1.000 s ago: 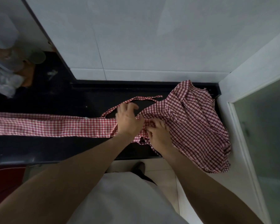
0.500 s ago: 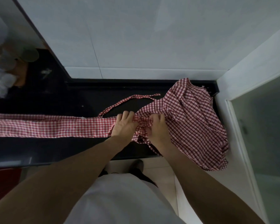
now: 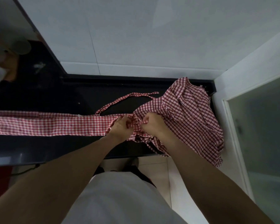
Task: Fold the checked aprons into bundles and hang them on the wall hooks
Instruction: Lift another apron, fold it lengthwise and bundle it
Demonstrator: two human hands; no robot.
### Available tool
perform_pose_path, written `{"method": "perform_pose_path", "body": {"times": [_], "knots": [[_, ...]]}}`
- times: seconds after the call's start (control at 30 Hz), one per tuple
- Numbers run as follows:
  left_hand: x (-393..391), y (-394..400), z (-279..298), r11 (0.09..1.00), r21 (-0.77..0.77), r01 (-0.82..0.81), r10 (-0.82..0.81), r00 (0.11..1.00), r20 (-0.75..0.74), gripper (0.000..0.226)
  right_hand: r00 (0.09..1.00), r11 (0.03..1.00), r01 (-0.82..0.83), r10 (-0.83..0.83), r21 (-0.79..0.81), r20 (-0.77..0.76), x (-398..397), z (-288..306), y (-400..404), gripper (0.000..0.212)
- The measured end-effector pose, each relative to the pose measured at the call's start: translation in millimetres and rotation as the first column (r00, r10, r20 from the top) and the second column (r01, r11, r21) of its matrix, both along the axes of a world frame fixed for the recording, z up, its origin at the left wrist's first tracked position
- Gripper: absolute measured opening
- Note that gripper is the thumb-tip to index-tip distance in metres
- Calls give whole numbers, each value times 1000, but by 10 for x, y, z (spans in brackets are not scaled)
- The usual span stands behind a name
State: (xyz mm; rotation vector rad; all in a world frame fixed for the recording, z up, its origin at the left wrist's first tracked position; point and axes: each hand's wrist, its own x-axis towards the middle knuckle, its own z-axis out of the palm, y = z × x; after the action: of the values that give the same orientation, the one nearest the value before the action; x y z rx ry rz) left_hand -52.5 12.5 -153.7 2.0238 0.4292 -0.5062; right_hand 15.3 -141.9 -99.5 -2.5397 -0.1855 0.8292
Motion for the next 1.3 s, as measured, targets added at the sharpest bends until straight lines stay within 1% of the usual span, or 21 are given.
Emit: {"method": "perform_pose_path", "body": {"times": [0.07,0.13,0.2,0.27,0.37,0.43,0.53,0.6,0.67,0.7,0.77,0.83,0.9,0.93,1.0,1.03,1.13,1.17,1.23,1.27,1.3], "knots": [[41,34,86,942,-267,-203,193,979,-65,21,995,987,89,-80,135,-67,18,152,56,10],[116,68,139,791,-433,-433,377,901,-214,15,963,945,200,-141,260,-229,11,236,152,12],[172,137,155,632,-509,-584,409,810,-420,39,929,911,264,-153,317,-336,-24,247,274,21],[184,198,200,562,-575,-595,358,801,-479,66,914,878,310,-170,365,-368,-66,227,396,29],[161,335,315,531,-663,-527,273,847,-455,71,866,796,405,-177,450,-467,-138,195,534,32],[126,448,391,550,-704,-450,184,887,-423,69,854,777,400,-124,485,-505,-163,165,586,27],[91,600,362,644,-691,-328,96,931,-352,49,846,739,423,-114,525,-522,-162,145,596,26],[84,676,291,695,-637,-334,148,933,-328,38,874,703,451,-221,550,-433,-163,163,562,32],[75,721,247,698,-591,-404,208,905,-372,34,923,765,382,-285,519,-259,-172,146,489,35],[68,738,237,698,-576,-426,217,892,-397,34,955,830,295,-239,474,-176,-177,125,450,43],[54,753,230,721,-547,-424,201,885,-421,38,996,919,52,-18,390,-92,-193,51,382,67],[51,757,263,730,-532,-430,207,880,-428,50,973,942,-199,223,271,-61,-222,-30,385,89],[57,762,311,750,-510,-420,205,882,-425,74,950,936,-294,308,192,-47,-273,-115,451,97],[59,771,339,757,-503,-417,201,881,-428,78,957,942,-282,290,185,-20,-297,-151,498,95],[50,791,427,768,-501,-399,189,889,-418,67,978,956,-208,201,205,57,-315,-177,577,82],[38,816,453,767,-520,-375,166,899,-404,70,985,962,-170,156,216,79,-313,-166,600,73],[-1,895,512,773,-587,-240,47,945,-324,107,993,947,-120,108,297,55,-291,-101,618,54],[-12,909,509,766,-604,-220,37,953,-301,116,993,949,-117,106,293,55,-274,-100,628,54],[-27,895,519,749,-634,-194,25,964,-265,119,995,966,-102,98,238,31,-224,-124,654,59],[-37,874,560,785,-602,-145,7,974,-226,113,996,973,-86,88,216,3,-187,-136,675,61],[-44,844,594,855,-515,-65,-28,985,-170,102,996,979,-68,77,191,-40,-159,-145,688,64]]}}
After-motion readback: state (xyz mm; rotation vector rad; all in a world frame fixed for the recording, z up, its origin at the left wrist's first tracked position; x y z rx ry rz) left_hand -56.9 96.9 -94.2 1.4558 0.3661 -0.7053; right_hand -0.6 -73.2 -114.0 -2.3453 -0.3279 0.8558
